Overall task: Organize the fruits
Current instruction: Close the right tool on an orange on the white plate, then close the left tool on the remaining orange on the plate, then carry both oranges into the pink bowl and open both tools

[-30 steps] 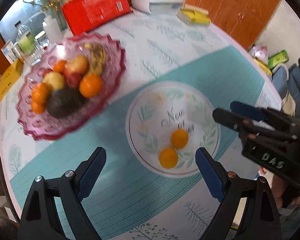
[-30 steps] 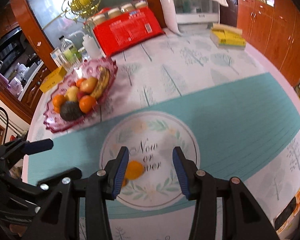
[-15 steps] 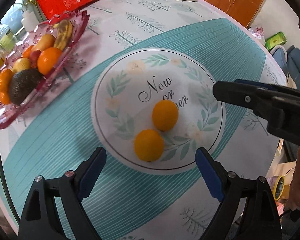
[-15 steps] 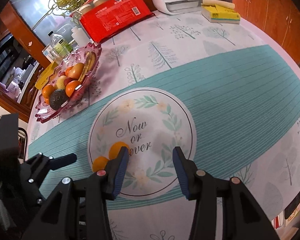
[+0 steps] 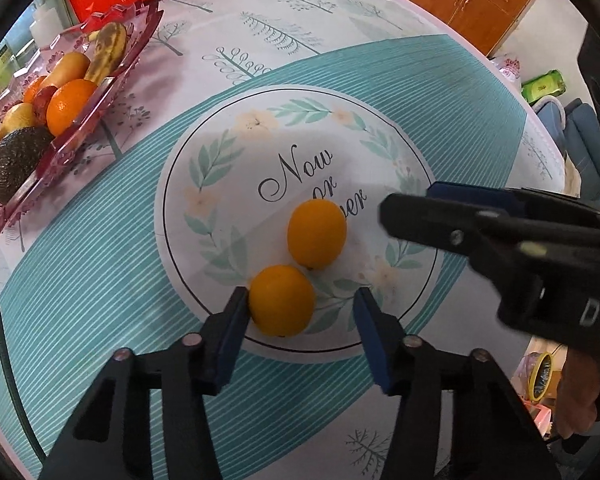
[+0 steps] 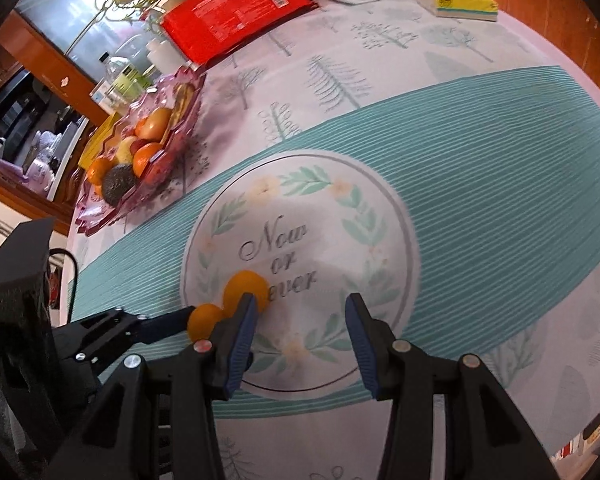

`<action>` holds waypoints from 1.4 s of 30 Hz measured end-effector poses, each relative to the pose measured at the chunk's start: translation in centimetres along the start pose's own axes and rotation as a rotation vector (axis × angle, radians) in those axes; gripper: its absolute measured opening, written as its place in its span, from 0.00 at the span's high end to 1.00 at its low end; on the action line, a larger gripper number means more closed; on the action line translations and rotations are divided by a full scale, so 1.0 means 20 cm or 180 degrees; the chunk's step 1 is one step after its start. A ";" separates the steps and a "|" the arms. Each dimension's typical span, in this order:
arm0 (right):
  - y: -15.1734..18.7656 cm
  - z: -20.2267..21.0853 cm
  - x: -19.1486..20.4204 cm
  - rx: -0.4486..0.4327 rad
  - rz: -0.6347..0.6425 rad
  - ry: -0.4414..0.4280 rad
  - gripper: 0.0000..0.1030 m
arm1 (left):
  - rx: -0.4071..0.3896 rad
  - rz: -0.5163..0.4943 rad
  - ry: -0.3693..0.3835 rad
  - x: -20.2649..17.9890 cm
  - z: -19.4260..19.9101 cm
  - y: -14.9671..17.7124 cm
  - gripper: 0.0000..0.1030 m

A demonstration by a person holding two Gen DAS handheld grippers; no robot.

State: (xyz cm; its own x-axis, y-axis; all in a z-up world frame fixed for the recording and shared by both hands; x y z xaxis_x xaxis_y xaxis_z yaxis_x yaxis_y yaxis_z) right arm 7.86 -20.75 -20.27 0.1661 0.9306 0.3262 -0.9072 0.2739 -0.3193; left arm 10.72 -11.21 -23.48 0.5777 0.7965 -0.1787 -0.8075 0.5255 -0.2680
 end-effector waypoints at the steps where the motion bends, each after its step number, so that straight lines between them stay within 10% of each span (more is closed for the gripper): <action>1: 0.00 -0.01 0.01 0.0014 0.0017 -0.0016 0.55 | 0.0011 0.0006 0.0010 0.00 -0.01 0.00 0.56; 5: -0.01 -0.05 0.06 0.0069 0.0063 -0.0091 0.55 | 0.0008 0.0056 0.0023 0.04 -0.02 0.01 0.71; 26: -0.02 -0.24 0.20 0.0225 0.0197 -0.0226 0.70 | -0.0052 0.0357 0.0040 0.21 0.03 0.05 0.72; 42: -0.15 0.12 0.34 -0.0304 0.0362 -0.0220 0.71 | -0.0316 0.0565 -0.0109 0.31 0.39 -0.05 0.72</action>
State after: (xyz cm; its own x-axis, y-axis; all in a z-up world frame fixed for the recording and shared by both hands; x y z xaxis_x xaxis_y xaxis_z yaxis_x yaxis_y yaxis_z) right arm 10.82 -15.82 -14.95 0.0345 0.9388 0.3427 -0.8773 0.1927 -0.4396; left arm 14.21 -4.49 -16.84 0.4216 0.8845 -0.1997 -0.8796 0.3453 -0.3273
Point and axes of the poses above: each gripper's, at about its wrist camera, not at the fingertips, and z roughly against the way its jaws point, x to its left, y to its underside, the point moved 5 cm from there along -z, roughly the way its jaws point, and after that the axes turned 2 degrees about z, right-handed, at the moved point
